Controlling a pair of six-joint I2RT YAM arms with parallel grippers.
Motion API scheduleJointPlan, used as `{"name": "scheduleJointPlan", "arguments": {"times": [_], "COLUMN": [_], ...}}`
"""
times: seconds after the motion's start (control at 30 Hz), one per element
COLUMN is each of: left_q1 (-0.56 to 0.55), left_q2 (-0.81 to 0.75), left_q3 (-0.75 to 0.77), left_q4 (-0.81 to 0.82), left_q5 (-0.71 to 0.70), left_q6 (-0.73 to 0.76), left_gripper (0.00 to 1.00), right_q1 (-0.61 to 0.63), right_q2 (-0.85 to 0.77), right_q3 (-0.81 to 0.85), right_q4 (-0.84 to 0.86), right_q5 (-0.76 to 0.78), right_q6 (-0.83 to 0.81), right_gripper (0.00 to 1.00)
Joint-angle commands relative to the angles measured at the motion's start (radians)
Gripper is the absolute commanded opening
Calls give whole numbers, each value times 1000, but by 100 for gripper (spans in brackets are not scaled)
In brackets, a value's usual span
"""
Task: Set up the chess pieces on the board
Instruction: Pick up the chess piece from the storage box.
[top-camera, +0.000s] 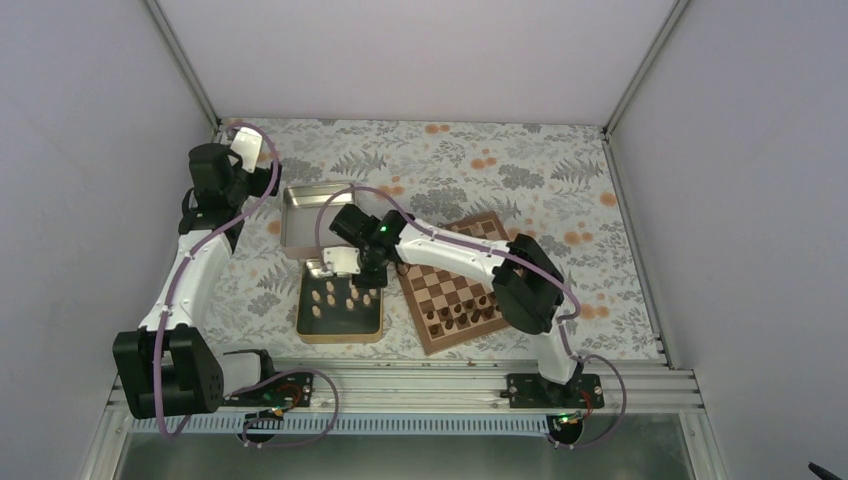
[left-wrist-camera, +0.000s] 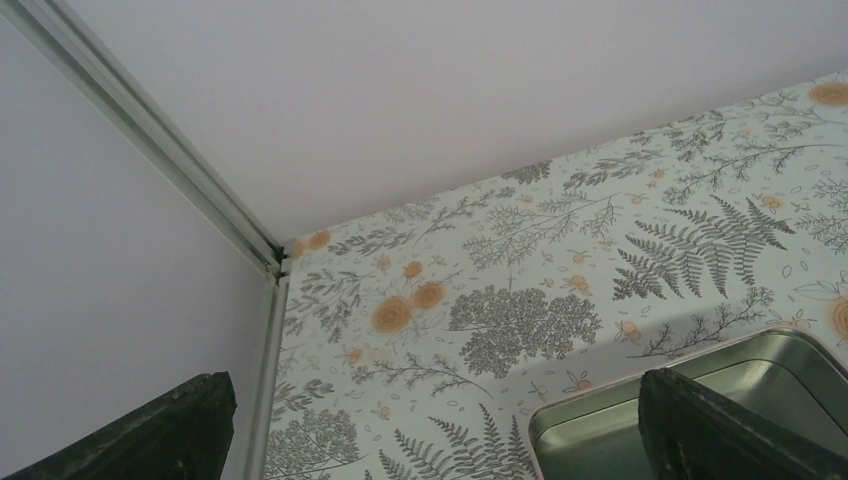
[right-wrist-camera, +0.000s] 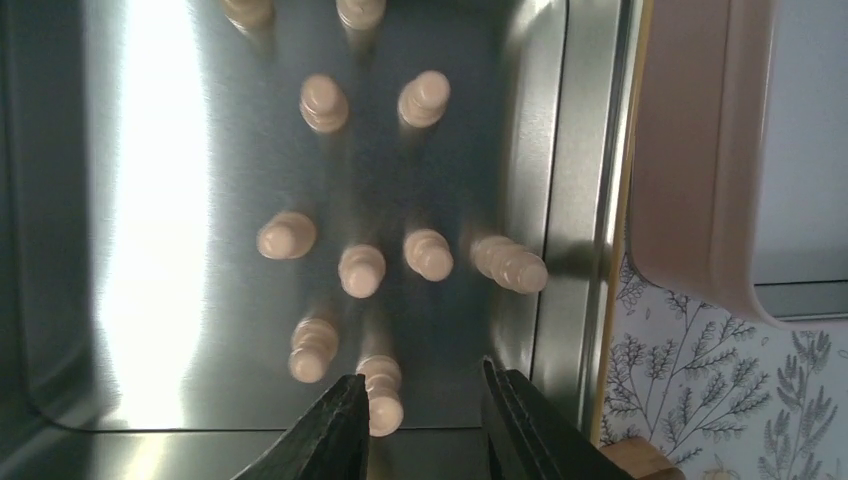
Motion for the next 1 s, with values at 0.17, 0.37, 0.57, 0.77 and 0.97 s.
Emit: {"name": "scheduleJointPlan", "arguments": {"times": [0.17, 0.37, 0.57, 0.77, 0.97], "left_q1": [10, 10, 11, 14, 16], "left_q2": [-20, -24, -27, -27, -32], "left_q3": [-10, -10, -12, -16, -28], "left_q4": [34, 34, 35, 51, 61], "left_q5": [2, -3, -10, -39, -40], "left_q6": [-17, -17, -15, -17, -15], "left_gripper": [100, 100, 100, 100, 100], "right_q1": [12, 12, 11, 11, 11], "right_q2": [-153, -236, -205, -149, -95], "right_q3": [-210, -309, -282, -229, -196], "right_q4": [233, 316, 284, 238, 225], "right_q5": [28, -35, -94, -135, -132], "right_q6": [-300, -544, -773, -958, -1086], "right_gripper": [41, 41, 38, 39, 36]}}
